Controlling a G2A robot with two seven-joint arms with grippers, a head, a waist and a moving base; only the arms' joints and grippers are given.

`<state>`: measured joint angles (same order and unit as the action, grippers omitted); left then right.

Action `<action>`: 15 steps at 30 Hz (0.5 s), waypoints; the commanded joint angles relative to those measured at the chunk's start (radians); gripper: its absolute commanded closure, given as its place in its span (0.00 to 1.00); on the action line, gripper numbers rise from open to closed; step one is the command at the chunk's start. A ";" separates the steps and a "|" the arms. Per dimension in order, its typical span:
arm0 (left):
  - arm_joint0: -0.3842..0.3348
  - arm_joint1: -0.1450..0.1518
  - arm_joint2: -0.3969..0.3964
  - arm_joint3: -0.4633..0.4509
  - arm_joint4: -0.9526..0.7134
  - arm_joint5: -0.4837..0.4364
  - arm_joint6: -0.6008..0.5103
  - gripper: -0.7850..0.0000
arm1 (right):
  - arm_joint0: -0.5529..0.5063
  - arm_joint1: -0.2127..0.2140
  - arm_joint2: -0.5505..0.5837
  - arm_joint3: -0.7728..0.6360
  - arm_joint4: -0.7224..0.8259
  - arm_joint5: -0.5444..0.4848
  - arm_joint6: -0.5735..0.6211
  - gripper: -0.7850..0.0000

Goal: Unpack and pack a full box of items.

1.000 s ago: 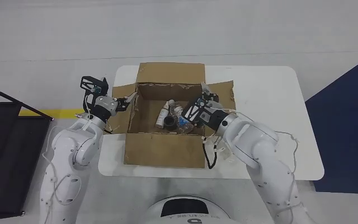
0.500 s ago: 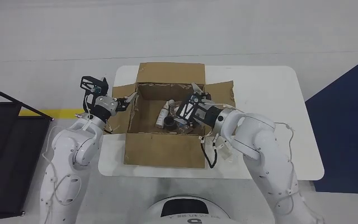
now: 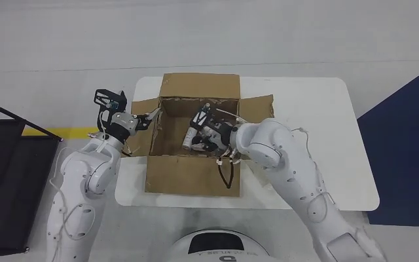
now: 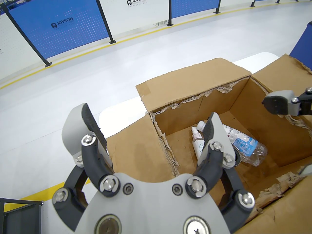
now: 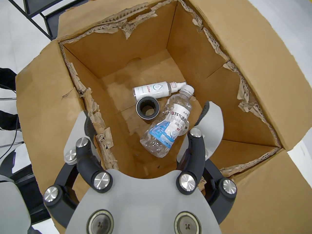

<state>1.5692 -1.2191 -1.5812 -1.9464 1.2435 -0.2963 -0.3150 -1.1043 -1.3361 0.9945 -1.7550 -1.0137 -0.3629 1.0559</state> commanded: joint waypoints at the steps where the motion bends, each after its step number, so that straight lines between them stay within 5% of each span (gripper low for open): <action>1: 0.000 0.000 0.000 0.000 0.000 0.000 0.000 0.00 | 0.030 -0.005 -0.008 0.071 0.071 0.017 0.030 0.42; 15: 0.000 0.000 0.000 0.000 0.000 0.000 0.000 0.00 | 0.177 -0.033 -0.091 0.283 0.105 0.171 0.100 0.36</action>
<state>1.5692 -1.2191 -1.5812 -1.9464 1.2435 -0.2963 -0.3150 -0.9261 -1.3698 0.9016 -1.4721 -0.9151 -0.1921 1.1585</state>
